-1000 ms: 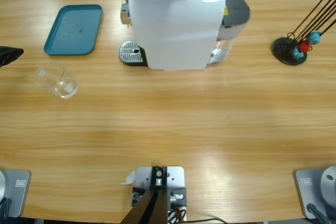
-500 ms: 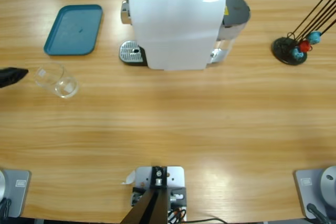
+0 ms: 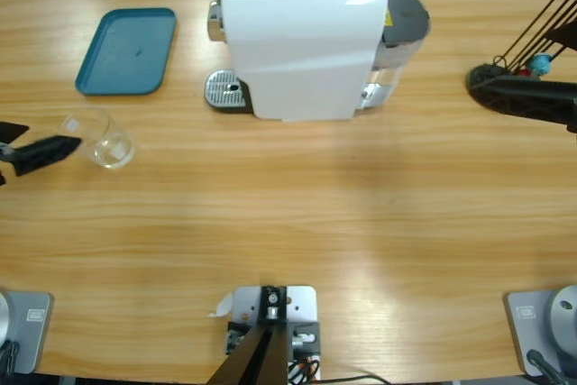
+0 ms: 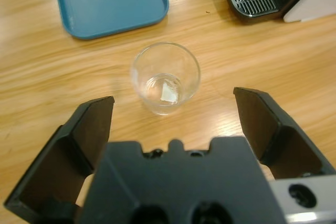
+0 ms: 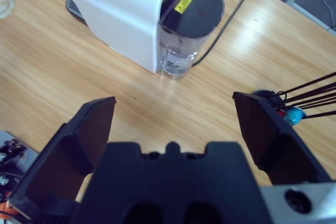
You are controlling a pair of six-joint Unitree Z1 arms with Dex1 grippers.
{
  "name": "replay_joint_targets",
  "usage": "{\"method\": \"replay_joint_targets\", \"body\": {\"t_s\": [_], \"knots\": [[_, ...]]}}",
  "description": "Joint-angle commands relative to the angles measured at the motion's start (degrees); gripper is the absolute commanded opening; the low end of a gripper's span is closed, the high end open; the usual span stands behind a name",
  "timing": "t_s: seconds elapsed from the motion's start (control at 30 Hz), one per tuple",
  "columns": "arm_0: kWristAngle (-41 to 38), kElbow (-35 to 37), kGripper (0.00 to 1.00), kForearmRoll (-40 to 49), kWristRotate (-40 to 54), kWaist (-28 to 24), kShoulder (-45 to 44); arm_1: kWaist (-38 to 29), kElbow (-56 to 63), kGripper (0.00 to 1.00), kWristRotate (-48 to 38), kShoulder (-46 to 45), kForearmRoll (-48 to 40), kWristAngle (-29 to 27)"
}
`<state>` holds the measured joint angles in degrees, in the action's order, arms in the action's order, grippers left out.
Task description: Pour coffee
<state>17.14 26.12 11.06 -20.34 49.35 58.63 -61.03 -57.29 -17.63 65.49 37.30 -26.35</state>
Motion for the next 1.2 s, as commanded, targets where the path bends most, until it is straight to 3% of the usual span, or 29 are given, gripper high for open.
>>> {"method": "replay_joint_targets", "body": {"t_s": [0.03,0.37,0.83,1.1,1.13,1.2], "knots": [[6.7,-4.5,1.0,-6.75,-2.84,5.14,8.2,-0.67,3.47,1.0,-1.8,0.7,-0.56,-1.48],[8.1,-4.6,1.0,-8.53,-4.27,1.33,11.68,-0.67,3.99,1.0,-2.32,4.32,-2.03,-2.95],[8.23,-7.73,0.982,-21.85,-6.03,1.19,23.04,-0.67,2.1,1.0,-2.41,8.61,-4.06,-3.44],[10.57,-7.99,0.977,-23.19,-6.11,0.84,24.09,-0.67,2.1,1.0,-2.75,9.45,-3.81,-3.44],[11.01,-8.08,0.946,-23.26,-6.11,0.84,24.16,-0.67,2.1,1.0,-2.76,9.5,-3.81,-3.41],[11.16,-8.89,0.757,-24.49,-6.04,0.84,24.23,-0.67,2.03,1.0,-2.76,9.41,-3.74,-3.36]]}}
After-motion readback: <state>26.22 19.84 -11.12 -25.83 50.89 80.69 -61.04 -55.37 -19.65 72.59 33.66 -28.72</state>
